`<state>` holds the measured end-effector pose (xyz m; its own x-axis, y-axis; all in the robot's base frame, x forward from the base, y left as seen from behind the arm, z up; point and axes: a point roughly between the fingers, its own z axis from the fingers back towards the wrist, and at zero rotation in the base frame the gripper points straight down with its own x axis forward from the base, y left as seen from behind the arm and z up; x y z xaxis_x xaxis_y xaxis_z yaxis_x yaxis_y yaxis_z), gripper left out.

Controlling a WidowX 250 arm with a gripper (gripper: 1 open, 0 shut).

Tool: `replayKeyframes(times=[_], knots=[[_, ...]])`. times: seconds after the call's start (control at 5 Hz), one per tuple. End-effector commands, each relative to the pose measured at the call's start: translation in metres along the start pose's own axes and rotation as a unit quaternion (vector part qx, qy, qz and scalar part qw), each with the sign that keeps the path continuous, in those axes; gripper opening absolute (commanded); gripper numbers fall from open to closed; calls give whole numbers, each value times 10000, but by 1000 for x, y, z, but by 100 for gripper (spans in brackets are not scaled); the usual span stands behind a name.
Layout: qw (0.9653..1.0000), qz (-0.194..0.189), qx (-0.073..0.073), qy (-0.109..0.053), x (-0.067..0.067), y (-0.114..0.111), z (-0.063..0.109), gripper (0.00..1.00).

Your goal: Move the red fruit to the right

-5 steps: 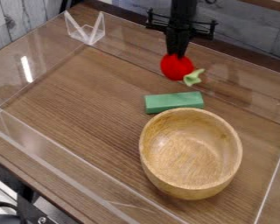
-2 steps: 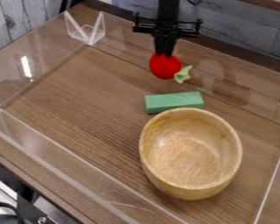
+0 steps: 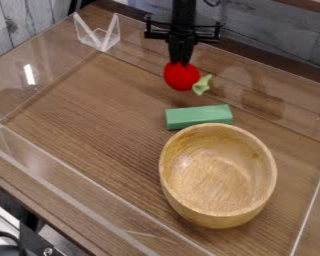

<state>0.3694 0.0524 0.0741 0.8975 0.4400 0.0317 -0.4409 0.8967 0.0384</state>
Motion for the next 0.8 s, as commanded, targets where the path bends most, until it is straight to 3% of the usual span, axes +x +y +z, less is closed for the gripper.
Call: replayKeyframes(times=[0.0,0.2,0.6], knots=[[9995,-98,-77,-297,3,-7,17,0],[9978,-480,-224,-404,-1,-13,37,0],[9936,-846,-455,-592,-2,-19,80,0]])
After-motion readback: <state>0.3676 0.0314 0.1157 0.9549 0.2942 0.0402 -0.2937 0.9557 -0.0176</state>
